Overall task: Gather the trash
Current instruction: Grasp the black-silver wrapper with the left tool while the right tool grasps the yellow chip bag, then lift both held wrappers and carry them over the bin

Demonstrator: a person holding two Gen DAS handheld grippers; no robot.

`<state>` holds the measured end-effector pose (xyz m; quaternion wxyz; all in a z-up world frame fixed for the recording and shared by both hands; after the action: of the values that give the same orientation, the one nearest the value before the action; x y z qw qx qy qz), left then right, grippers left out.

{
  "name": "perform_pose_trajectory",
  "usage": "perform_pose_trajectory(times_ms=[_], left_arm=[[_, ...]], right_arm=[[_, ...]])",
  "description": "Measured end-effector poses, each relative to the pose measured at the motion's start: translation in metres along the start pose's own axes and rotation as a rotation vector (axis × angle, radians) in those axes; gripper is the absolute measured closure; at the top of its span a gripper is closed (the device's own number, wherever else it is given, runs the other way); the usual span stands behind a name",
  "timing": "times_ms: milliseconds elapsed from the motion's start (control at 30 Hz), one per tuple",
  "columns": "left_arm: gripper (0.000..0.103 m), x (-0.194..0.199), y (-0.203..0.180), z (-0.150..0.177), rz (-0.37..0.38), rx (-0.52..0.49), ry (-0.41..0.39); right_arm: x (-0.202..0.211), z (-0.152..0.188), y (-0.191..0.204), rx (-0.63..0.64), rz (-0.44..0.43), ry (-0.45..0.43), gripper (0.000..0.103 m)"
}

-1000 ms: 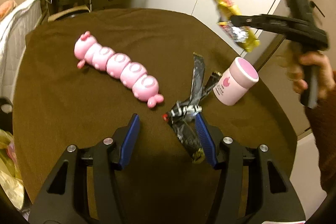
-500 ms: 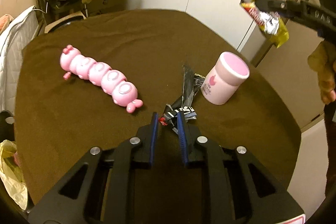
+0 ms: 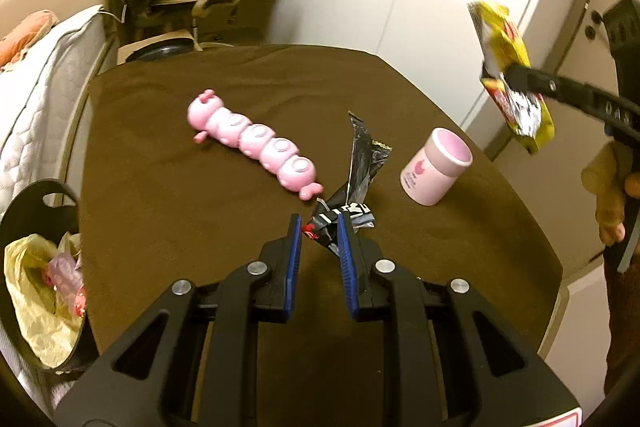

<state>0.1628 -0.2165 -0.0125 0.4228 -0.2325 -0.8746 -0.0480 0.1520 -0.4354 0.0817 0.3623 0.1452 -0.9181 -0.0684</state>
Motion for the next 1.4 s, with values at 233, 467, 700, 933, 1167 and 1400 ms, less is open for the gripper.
perform_pose_trajectory(times_ms=[233,467,700,933,1167,1400], left_arm=[[0.085,0.03,0.012,-0.005,-0.044,0.016,-0.078],[0.085,0.063,0.04,-0.006,-0.085,0.042,-0.142],[0.085,0.089,0.102,0.007,-0.152,0.131,-0.158],[0.085,0.111,0.165,0.026,-0.213,0.204,-0.159],[0.085,0.116,0.221,0.046,-0.231,0.283,-0.133],[0.085,0.108,0.271,0.067,-0.242,0.367,-0.096]], right_arm=[[-0.003,0.003,0.019,0.007,-0.035,0.002,0.085],[-0.02,0.0,0.056,0.026,-0.095,0.0,0.085],[-0.05,-0.015,0.111,0.076,-0.174,0.015,0.085],[-0.084,-0.029,0.17,0.123,-0.227,0.042,0.085],[-0.124,-0.033,0.218,0.155,-0.263,0.097,0.085],[-0.161,-0.03,0.245,0.168,-0.265,0.155,0.085]])
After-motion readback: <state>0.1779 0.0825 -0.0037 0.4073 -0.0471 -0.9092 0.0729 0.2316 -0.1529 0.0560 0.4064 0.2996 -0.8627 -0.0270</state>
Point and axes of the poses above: each gripper's, at about its wrist camera, not at the fingertips, and x roughly against the way its jaws point, y to its left, z to its underside, the point moved 2 cm from there along -x, roughly the way its jaws point, and after that the axes turned 6 degrees about -z, right-handed, at the moved point
